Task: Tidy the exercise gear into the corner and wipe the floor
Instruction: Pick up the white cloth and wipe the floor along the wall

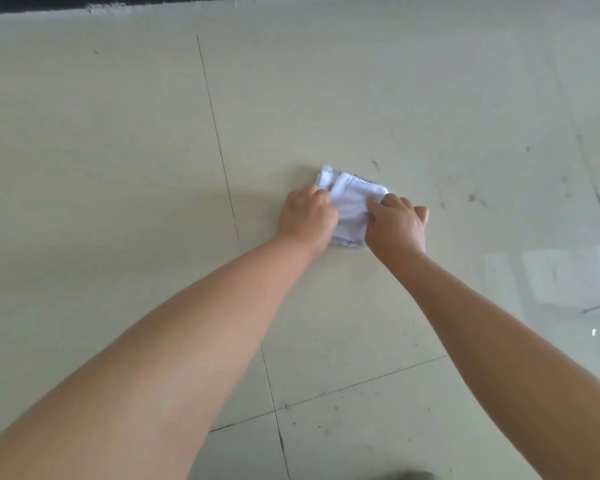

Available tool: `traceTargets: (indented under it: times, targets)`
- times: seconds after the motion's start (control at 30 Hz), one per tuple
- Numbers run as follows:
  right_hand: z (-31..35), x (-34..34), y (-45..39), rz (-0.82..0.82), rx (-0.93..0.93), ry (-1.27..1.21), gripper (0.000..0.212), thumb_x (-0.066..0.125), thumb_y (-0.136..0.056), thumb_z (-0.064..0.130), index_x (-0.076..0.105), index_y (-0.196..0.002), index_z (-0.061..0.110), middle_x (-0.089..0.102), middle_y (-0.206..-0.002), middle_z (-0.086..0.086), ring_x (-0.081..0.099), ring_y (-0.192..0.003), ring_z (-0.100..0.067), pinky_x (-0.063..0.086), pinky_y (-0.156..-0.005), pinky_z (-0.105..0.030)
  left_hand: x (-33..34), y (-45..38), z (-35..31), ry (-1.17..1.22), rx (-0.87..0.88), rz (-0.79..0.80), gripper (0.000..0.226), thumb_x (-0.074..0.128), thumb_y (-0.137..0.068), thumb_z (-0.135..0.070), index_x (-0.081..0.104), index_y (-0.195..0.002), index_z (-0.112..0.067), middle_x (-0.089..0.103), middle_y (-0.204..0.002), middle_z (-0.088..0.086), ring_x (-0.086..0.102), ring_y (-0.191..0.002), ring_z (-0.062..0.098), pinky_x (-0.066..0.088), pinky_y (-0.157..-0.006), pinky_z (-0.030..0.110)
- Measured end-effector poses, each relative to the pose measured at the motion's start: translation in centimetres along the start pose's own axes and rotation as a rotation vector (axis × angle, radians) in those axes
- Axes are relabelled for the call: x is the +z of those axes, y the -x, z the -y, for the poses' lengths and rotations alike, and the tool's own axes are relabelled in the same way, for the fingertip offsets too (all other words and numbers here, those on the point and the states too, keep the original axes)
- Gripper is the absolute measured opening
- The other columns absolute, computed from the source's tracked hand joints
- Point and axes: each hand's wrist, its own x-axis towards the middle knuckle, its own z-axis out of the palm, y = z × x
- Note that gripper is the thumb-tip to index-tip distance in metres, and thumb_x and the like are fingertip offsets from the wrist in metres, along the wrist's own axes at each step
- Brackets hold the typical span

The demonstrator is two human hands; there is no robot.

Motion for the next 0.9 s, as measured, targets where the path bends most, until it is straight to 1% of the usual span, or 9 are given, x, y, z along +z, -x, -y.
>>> traceTargets:
  times: [0.1,0.3,0.43,0.53,0.63,0.73,0.77,0.83,0.9]
  targets:
    - [0.4,1.8,3.8,-0.085,-0.089,0.092,0.022,0.077,-0.054,-0.005,0.068,-0.072,0.005,0.064,-0.069,-0.007,0.061,-0.064,-0.027,0.022,-0.069,-0.027,0.5,2.4,1.5,-0.078,0.201,-0.141,0.031,0.037,-0.053,-0.006,0.061,-0.034,-0.010,0.060,-0.045,-0.001,0.064,-0.047,0.016,0.039,-0.040,0.011]
    - [-3.9,3.8,16.3,0.093,-0.128,0.036,0.044,0.088,-0.027,-0.006,0.069,-0.063,0.012,0.058,-0.052,0.000,0.057,-0.046,-0.023,0.015,-0.057,-0.028,3.9,8.8,-3.7,0.014,0.478,-0.067,0.032,0.036,-0.055,-0.009,0.056,-0.030,-0.012,0.055,-0.039,-0.005,0.058,-0.040,0.012,0.037,-0.042,0.010]
    - [-8.9,2.8,16.6,0.022,0.072,0.023,0.022,0.081,-0.048,-0.009,0.066,-0.055,0.005,0.058,-0.051,-0.007,0.060,-0.052,-0.030,0.024,-0.062,-0.026,4.9,6.6,-10.3,0.084,0.491,-0.032,0.029,0.036,-0.047,-0.005,0.056,-0.026,-0.011,0.052,-0.034,-0.004,0.055,-0.036,0.011,0.035,-0.040,0.009]
    - [-10.6,1.1,11.5,0.008,0.326,-0.039,0.013,0.057,-0.083,-0.002,0.068,-0.077,-0.005,0.063,-0.083,-0.019,0.057,-0.088,-0.037,0.029,-0.072,-0.033,3.5,2.6,-12.4,0.121,0.396,0.040,0.006,0.054,-0.028,-0.012,0.059,-0.025,-0.012,0.054,-0.032,0.000,0.058,-0.035,0.012,0.037,-0.039,0.008]
    - [-9.5,0.8,6.9,0.013,0.419,-0.229,0.023,0.044,-0.087,0.002,0.063,-0.099,-0.004,0.056,-0.098,-0.017,0.053,-0.101,-0.033,0.028,-0.068,-0.026,1.9,-0.1,-11.5,0.172,0.217,0.120,0.036,0.048,-0.064,-0.007,0.079,-0.083,-0.007,0.076,-0.092,0.015,0.073,-0.078,0.021,0.050,-0.059,0.017]
    - [-5.2,0.6,4.9,0.044,0.320,-0.286,0.028,0.037,-0.092,0.005,0.055,-0.112,-0.001,0.054,-0.117,-0.018,0.051,-0.108,-0.031,0.032,-0.073,-0.028,1.9,-0.8,-7.3,0.114,0.053,0.001,0.054,0.022,-0.092,-0.005,0.036,-0.144,-0.005,0.032,-0.152,0.016,0.052,-0.124,0.027,0.041,-0.095,0.029]
    - [-3.2,1.0,4.9,0.066,0.233,-0.279,0.028,0.036,-0.093,0.003,0.054,-0.113,-0.002,0.051,-0.121,-0.019,0.049,-0.110,-0.030,0.034,-0.076,-0.030,1.5,0.2,-5.2,0.039,0.076,0.017,0.050,0.029,-0.090,-0.003,0.048,-0.136,-0.002,0.045,-0.143,0.019,0.056,-0.119,0.027,0.044,-0.091,0.029]
    - [0.9,1.6,5.5,0.033,0.082,-0.305,0.030,0.034,-0.086,-0.005,0.058,-0.104,-0.006,0.052,-0.117,-0.020,0.051,-0.107,-0.032,0.042,-0.075,-0.033,0.5,3.1,-1.5,-0.146,0.170,-0.014,0.035,0.043,-0.065,0.000,0.077,-0.071,-0.004,0.072,-0.077,0.014,0.071,-0.073,0.025,0.051,-0.057,0.020]
    - [4.1,2.6,7.1,-0.049,-0.126,-0.278,0.036,0.027,-0.068,-0.004,0.063,-0.067,-0.004,0.062,-0.082,-0.019,0.062,-0.073,-0.033,0.044,-0.047,-0.025,0.7,6.8,1.6,-0.193,0.242,0.020,0.028,0.038,-0.050,-0.005,0.060,-0.033,-0.008,0.056,-0.040,0.004,0.061,-0.038,0.021,0.042,-0.036,0.013]
